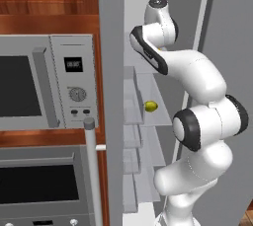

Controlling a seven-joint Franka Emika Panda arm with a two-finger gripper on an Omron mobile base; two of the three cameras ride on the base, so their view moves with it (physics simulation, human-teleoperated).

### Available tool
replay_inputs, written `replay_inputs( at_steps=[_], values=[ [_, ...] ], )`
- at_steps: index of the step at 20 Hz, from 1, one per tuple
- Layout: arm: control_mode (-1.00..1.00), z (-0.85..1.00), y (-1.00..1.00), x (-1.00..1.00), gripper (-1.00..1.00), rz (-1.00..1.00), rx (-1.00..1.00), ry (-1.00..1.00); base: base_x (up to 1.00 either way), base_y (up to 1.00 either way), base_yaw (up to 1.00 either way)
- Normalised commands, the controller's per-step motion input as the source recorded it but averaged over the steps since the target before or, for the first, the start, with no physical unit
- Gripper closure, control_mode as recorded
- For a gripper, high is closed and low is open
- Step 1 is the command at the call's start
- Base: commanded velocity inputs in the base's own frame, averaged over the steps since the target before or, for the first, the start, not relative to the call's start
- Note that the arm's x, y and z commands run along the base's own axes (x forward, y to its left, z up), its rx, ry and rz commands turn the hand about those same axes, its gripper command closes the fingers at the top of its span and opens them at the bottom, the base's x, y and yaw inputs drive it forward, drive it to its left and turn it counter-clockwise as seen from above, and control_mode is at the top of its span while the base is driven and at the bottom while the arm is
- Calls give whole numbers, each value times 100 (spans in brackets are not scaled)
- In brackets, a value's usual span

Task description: Take the steak, mango, and pear from the freezer and place them in the bowl on the counter.

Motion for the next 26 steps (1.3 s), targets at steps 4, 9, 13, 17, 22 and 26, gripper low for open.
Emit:
replay_inputs(
  at_steps=[4, 9, 13, 17, 22, 26],
  values=[
    [-100, -4, -12, 8, -100, 0, 0, 2, 0, 0, 0],
    [-100, 0, -3, -13, -100, -7, 0, -1, 0, 0, 0],
    [-100, -1, -11, -10, -100, -7, 0, 0, 0, 0, 0],
    [-100, -11, 0, -11, -100, -2, 0, 0, 0, 0, 0],
    [-100, -13, -7, -3, -100, 0, 0, 0, 0, 0, 0],
    [-100, -19, -7, 0, -100, 0, 0, 1, 0, 0, 0]
  ],
)
